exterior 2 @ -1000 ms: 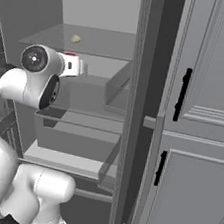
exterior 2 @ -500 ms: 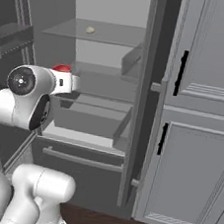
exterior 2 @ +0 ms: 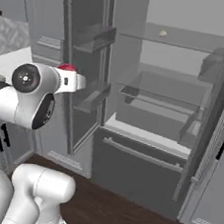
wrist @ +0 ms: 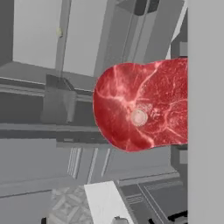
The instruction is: Place one garlic and one steak in each tupperware on the nearby counter, to pack two identical lunches.
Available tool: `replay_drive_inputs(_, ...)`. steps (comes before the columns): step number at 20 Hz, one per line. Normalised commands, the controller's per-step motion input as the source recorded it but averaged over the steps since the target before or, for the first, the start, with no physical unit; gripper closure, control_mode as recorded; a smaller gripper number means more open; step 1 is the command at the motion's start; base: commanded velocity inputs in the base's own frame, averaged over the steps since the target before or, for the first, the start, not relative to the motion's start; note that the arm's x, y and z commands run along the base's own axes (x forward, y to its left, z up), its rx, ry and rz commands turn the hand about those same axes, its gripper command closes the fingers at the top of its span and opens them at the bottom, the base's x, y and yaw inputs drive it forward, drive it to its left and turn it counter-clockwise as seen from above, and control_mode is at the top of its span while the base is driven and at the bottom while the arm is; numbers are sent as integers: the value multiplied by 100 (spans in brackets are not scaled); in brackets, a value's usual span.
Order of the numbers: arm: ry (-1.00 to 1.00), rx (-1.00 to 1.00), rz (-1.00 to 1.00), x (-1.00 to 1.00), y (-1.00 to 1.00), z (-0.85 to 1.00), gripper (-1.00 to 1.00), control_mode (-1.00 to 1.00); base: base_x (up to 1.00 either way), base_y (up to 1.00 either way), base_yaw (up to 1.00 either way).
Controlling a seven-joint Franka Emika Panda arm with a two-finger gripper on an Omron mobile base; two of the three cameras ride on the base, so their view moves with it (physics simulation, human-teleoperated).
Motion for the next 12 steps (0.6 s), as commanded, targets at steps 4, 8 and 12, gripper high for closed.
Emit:
replay_drive_inputs(4,0,0,0,0,0,0,100,100,0,67,79)
replay_drive_inputs(8,0,0,0,0,0,0,100,100,21,66,72)
replay_drive_inputs(12,0,0,0,0,0,0,100,100,84,16,54)
